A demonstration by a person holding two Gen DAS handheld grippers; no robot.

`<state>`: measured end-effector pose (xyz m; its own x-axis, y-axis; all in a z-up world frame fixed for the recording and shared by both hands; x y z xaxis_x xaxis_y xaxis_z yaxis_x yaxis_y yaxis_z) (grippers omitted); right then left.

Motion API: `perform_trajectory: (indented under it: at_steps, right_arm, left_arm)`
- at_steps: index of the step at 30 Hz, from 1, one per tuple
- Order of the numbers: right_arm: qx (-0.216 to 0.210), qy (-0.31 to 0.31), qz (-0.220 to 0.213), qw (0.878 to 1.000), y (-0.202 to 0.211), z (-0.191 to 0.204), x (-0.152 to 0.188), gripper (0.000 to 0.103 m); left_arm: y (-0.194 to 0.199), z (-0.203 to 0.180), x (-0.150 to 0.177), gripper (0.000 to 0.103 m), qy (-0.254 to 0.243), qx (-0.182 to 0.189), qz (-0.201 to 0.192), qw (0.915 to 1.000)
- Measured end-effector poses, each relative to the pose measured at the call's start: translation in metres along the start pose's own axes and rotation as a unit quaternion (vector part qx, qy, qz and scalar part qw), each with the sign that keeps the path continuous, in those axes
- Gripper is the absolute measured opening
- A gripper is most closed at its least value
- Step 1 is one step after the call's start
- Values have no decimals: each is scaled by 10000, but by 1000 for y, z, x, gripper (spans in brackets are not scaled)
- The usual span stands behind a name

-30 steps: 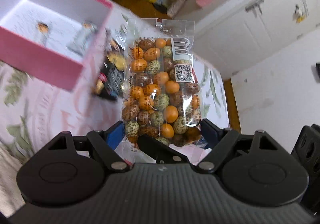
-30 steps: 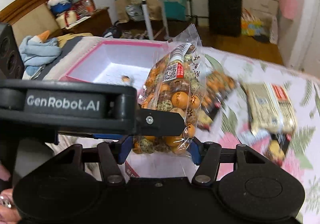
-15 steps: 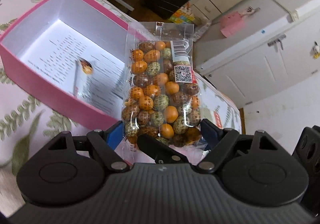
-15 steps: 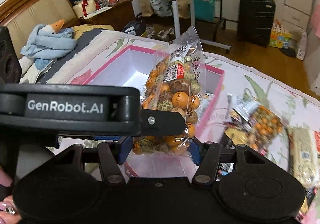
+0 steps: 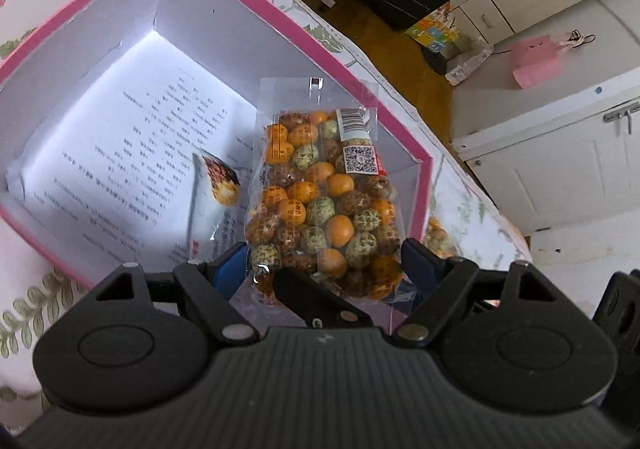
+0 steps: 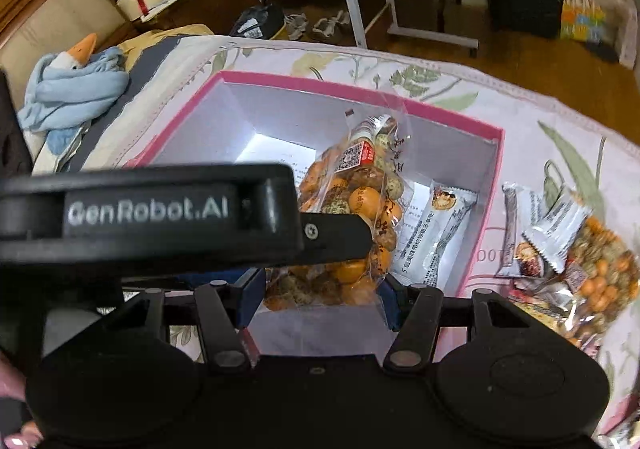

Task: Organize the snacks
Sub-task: 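Open the left gripper to drop the nut bag into the box, then lower the right gripper onto the black NB cracker pack and grasp it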

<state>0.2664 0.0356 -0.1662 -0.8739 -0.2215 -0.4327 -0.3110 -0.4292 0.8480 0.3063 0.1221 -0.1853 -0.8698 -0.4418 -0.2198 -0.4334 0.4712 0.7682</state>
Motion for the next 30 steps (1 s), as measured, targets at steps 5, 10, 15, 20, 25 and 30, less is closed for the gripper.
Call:
perform_trajectory:
  at_steps: [5, 10, 15, 20, 25, 30]
  right_arm:
    - [136, 5, 129, 9998, -14, -2, 1, 70]
    - [405, 14, 168, 9990, -7, -3, 11, 70]
    - [448, 270, -124, 9986, 32, -3, 18, 71]
    - [528, 475, -512, 9962, 93, -16, 29, 71]
    - [589, 406, -918, 9932, 151, -47, 44, 71]
    - [580, 211, -1212, 9907, 186, -85, 53, 71]
  left_arm:
    - [-7, 4, 2, 83, -162, -253, 20, 9995]
    - [5, -6, 5, 80, -702, -364, -243, 9966]
    - [30, -21, 15, 79, -1041, -433, -490, 9924]
    - [63, -47, 35, 77, -1628, -531, -758, 9823]
    - [85, -80, 58, 77, -2127, -642, -886, 9710]
    - [90, -121, 81, 74, -2531, -600, -935, 9610]
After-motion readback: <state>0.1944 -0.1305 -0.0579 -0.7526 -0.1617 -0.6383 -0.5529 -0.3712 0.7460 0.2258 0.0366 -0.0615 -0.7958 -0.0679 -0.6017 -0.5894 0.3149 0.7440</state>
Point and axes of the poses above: each gripper's, at about its wrist camera, not at the fingertips, and y roughly against the way its jaws point, z to its left, x to its underside, the point moved 10 cm from there along -y, roughly the way its jaws point, and after that the axes turned 3 degrees about z, right-handed, at the moved point
